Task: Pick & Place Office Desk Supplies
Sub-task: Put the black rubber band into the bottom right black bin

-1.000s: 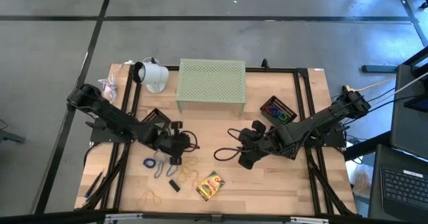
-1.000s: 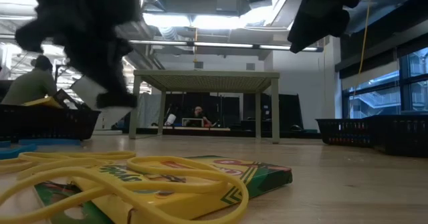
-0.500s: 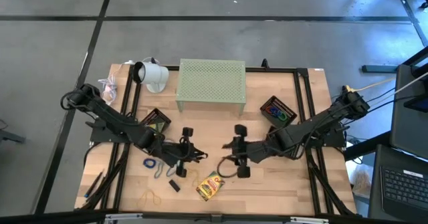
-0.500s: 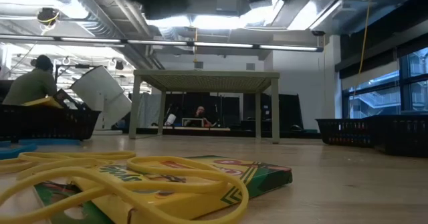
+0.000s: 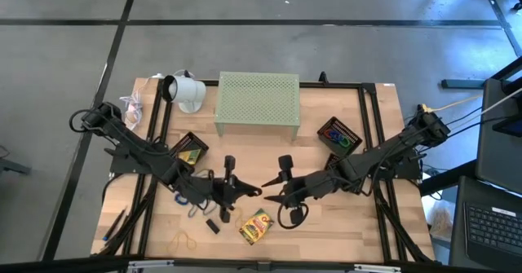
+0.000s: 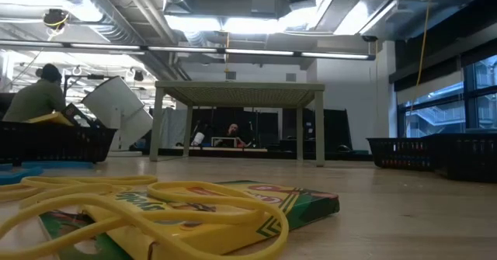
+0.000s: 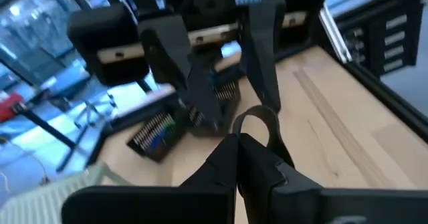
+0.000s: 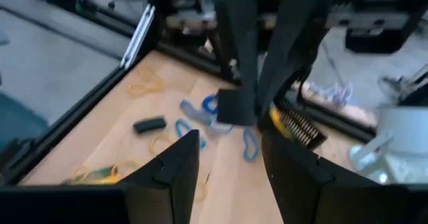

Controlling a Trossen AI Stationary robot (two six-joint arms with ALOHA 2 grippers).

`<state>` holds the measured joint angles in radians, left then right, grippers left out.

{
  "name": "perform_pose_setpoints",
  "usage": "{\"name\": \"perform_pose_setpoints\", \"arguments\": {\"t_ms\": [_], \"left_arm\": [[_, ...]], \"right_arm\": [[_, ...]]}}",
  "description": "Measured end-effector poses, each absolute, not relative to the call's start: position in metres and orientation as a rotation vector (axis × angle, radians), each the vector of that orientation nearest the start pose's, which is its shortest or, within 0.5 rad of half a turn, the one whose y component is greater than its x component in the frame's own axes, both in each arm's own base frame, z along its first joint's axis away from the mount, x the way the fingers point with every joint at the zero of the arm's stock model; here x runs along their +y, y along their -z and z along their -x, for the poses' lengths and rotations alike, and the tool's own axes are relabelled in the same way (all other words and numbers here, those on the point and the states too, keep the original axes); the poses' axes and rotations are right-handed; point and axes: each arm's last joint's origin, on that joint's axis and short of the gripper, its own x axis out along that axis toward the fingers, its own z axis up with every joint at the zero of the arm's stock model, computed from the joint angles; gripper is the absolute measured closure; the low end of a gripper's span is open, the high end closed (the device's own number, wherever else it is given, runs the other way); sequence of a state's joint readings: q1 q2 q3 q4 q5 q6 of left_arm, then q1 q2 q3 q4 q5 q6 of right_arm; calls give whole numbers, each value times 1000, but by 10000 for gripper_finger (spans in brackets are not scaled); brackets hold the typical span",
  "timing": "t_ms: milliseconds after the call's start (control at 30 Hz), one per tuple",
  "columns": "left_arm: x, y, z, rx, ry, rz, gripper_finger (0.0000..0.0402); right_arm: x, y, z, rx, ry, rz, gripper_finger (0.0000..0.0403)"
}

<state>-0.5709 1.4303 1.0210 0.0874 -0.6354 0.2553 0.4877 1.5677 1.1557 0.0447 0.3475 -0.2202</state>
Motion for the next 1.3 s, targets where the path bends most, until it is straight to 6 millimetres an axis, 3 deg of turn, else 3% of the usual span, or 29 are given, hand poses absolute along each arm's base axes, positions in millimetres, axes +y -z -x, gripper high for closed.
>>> {"name": "perform_pose_setpoints", "arguments": {"t_ms": [400,600,900,1100,1300], "left_arm": [[-157,-302,-280,196,-36,-490,399],[-158,-302,-280,194,-34,-489,399],[-158,-303,-279,192,-27,-502,398],[-158,-303,-279,190,-24,-502,396],[-158,-303,-280,191,-28,-502,359]], "right_arm": [[159,-298,-322,237,-167,358,246],[159,-300,-323,218,-162,321,290],[159,-301,-323,211,-175,307,391],[160,-301,-323,212,-202,280,394],[160,-300,-323,222,-204,257,399]]}}
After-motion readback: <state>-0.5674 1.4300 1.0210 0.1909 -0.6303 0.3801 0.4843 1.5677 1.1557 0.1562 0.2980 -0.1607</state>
